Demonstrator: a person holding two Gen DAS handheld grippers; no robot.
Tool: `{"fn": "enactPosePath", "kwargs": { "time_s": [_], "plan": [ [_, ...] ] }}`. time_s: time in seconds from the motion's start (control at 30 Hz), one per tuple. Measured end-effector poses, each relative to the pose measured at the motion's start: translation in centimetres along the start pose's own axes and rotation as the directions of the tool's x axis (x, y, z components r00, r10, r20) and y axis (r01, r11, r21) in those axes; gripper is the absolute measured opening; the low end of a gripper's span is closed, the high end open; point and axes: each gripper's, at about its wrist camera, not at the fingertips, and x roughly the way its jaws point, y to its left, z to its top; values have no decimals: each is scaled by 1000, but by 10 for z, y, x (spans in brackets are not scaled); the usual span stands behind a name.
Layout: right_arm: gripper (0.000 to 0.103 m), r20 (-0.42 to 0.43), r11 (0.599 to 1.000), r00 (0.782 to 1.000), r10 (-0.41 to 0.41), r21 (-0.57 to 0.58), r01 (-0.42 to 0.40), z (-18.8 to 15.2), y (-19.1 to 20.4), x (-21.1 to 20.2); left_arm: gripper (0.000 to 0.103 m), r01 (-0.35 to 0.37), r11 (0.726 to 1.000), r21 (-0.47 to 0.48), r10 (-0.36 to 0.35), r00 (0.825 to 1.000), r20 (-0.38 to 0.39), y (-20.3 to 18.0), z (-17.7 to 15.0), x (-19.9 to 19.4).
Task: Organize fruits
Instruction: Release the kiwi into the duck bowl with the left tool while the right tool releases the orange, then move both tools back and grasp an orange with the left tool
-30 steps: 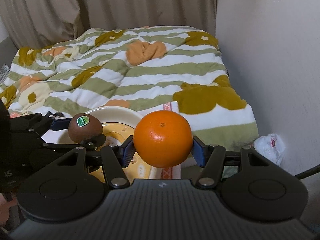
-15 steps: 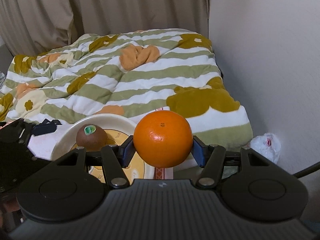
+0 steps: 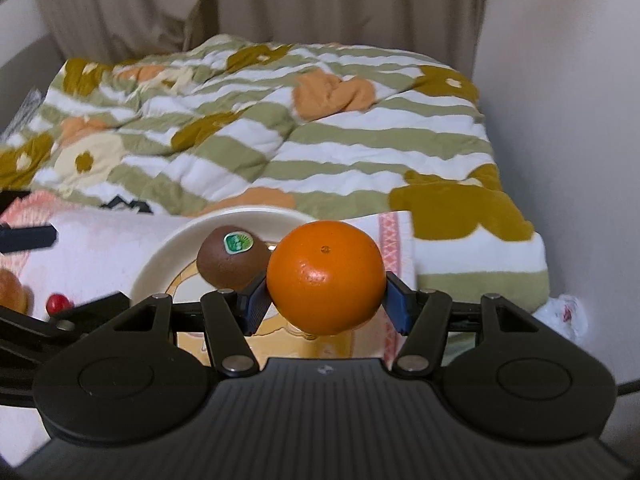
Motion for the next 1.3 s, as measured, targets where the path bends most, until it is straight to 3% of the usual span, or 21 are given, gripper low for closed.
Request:
{"fn": "enactPosePath", "kwargs": {
  "time_s": [0.13, 0.5, 0.53, 0.6, 0.9, 1.3],
  "plan": [
    [74, -4, 997, 1000, -14, -82, 13, -8, 12, 19, 101, 1, 998, -56, -1, 1000, -4, 7, -6, -7],
    [76, 26, 982, 998, -49, -182, 53, -22, 26, 40, 101, -26, 997, -68, 25, 1000, -14, 10, -22, -20],
    [79, 48, 980, 997, -57, -189, 65, -22, 27, 37, 101, -26, 997, -71, 25, 1000, -15, 10, -23, -21],
    [103, 72, 975, 994, -78, -203, 91, -21, 30, 31, 101, -30, 997, -75, 29, 999, -14, 11, -26, -24],
    [103, 85, 989, 994, -74, -119, 83, -24, 20, -1, 101, -38, 995, -87, 40, 999, 20, 8, -31, -50],
    [103, 136, 998, 990, -43, -37, 49, -31, 23, -88, 101, -61, 991, -122, 75, 991, 113, 8, -46, -115]
  ]
}}
